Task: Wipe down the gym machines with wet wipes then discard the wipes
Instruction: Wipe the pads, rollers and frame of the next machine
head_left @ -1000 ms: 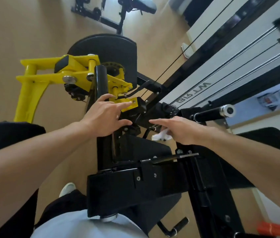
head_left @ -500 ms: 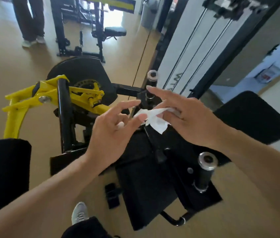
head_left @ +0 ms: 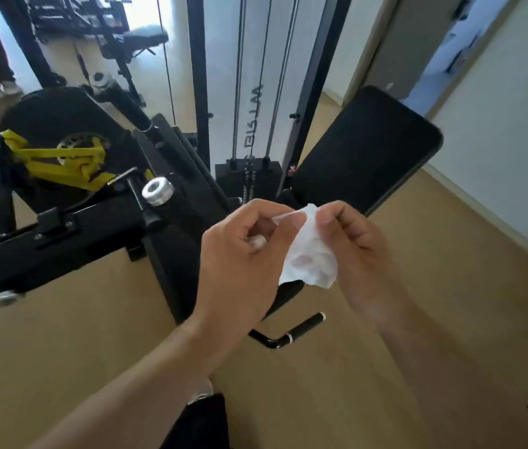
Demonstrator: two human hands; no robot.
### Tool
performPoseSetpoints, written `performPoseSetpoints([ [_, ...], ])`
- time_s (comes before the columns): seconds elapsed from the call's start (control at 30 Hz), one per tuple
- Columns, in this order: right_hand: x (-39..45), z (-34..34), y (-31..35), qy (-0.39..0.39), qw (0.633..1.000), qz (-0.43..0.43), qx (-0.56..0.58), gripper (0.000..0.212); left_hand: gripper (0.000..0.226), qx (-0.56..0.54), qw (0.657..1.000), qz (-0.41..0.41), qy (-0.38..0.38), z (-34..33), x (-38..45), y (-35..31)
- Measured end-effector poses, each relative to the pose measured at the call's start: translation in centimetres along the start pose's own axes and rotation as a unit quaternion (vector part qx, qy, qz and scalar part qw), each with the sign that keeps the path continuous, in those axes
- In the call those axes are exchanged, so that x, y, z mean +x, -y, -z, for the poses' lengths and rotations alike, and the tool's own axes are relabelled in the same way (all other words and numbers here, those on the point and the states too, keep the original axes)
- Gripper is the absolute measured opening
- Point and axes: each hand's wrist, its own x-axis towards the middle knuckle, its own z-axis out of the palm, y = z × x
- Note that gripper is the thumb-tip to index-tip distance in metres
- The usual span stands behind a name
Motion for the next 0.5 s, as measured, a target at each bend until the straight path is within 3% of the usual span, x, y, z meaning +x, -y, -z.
performPoseSetpoints([
  [0.13, 0.0, 5.2, -4.1, -0.044, 0.994, -0.090, 0.052, 0.054, 0.010, -0.040, 0.994, 0.093, 0.036, -6.0, -0.1, 1.2],
  [0.2, 0.6, 7.7, -5.9, -0.051, 0.981, -0.143, 0.121, 0.043, 0.011, -0.077, 0.986, 0.147, 0.034, -8.9, 0.3, 2.3],
  [0.33, 2.1, 12.6, -8.9, 0.019, 0.953, -0.216, 0.212, 0.044, 0.009, -0.129, 0.966, 0.224, -0.006, -14.9, 1.8, 5.0],
  [0.4, 3.2, 14.9, -10.3, 0.021, 0.961, -0.218, 0.167, 0.043, 0.012, -0.137, 0.959, 0.248, 0.001, -17.9, 2.9, 6.2],
  [0.5, 4.9, 18.3, -11.8, -0.030, 0.967, -0.235, 0.093, 0.019, 0.020, -0.122, 0.950, 0.286, 0.037, -21.8, 4.6, 7.3],
])
